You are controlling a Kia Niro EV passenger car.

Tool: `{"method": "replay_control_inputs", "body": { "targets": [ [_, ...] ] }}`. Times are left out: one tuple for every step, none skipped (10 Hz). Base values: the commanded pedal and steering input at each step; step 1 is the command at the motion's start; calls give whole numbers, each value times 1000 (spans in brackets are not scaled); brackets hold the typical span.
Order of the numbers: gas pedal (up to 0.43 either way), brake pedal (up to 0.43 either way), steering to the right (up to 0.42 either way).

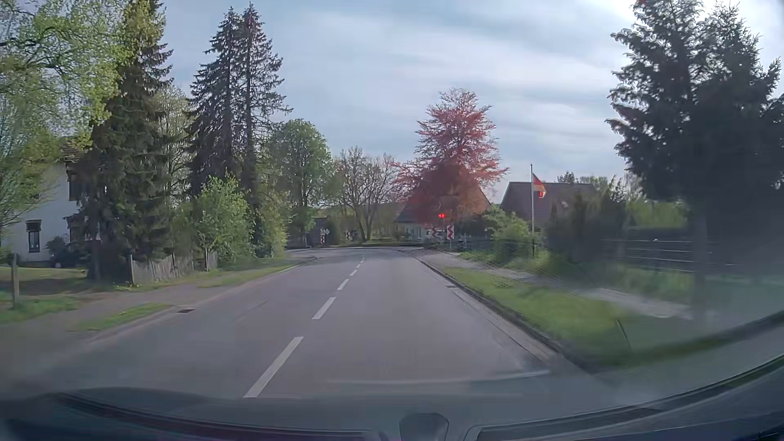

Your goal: Follow the waypoints while adhering to traffic rules and regulations

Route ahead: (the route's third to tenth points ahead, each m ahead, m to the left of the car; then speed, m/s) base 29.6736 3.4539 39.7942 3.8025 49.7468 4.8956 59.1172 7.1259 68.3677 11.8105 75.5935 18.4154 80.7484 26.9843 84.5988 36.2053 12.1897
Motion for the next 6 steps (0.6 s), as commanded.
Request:
{"method": "replay_control_inputs", "body": {
  "targets": [
    [20, 0, 5],
    [20, 0, 4],
    [0, 0, 3],
    [0, 0, 0],
    [0, 0, 0],
    [0, 0, -2]
  ]
}}
